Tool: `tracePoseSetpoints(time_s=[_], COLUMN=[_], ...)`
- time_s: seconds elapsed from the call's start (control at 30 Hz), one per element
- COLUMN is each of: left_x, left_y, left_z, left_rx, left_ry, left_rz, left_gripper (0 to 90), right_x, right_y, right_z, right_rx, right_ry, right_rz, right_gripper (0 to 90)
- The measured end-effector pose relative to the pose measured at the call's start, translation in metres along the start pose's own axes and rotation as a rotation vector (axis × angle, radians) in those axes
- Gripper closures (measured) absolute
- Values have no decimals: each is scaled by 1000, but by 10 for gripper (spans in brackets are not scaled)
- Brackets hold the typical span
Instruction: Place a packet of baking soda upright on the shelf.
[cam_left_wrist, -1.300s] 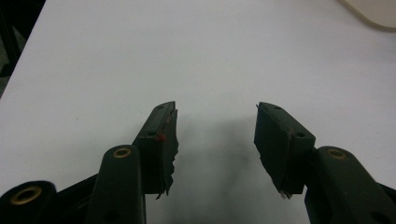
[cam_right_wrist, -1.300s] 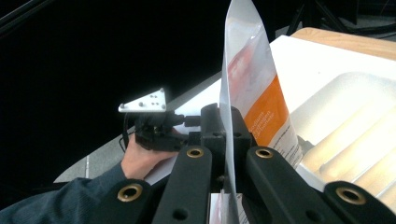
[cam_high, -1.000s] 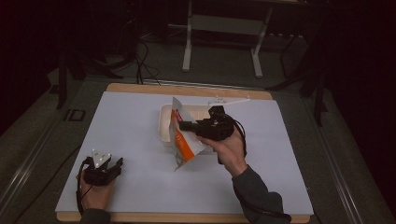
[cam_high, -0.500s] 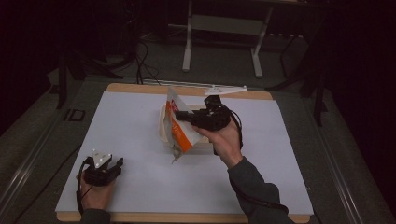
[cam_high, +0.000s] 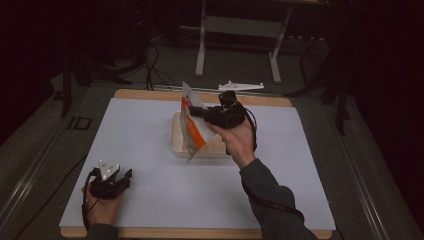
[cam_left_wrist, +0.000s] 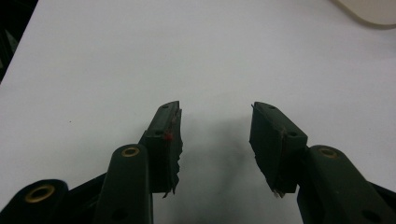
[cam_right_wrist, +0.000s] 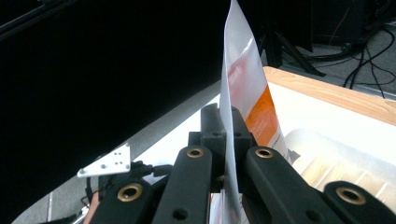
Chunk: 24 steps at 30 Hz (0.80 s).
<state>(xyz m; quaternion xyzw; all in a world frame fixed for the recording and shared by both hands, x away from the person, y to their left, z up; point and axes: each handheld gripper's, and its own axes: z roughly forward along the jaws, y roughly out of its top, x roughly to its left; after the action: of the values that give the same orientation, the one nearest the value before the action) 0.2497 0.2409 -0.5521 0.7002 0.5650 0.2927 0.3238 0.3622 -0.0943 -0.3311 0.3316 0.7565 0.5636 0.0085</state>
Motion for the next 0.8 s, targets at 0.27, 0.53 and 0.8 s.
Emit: tracePoseSetpoints(time_s=[0.27,0.53,0.8], left_x=[-1,-1,-1], left_y=[0,0,0], left_z=[0,0,0], left_rx=[5,2,0], left_ry=[5,9,9], left_rz=[16,7,4], left_gripper=[542,516,512], right_x=[-7,-17,-22], right_y=[3,4,6], right_z=[10,23,34], right_rx=[-6,-19,-35], right_ry=[-27,-63,-93], right_rz=[11,38,46], right_gripper=[900,900,900])
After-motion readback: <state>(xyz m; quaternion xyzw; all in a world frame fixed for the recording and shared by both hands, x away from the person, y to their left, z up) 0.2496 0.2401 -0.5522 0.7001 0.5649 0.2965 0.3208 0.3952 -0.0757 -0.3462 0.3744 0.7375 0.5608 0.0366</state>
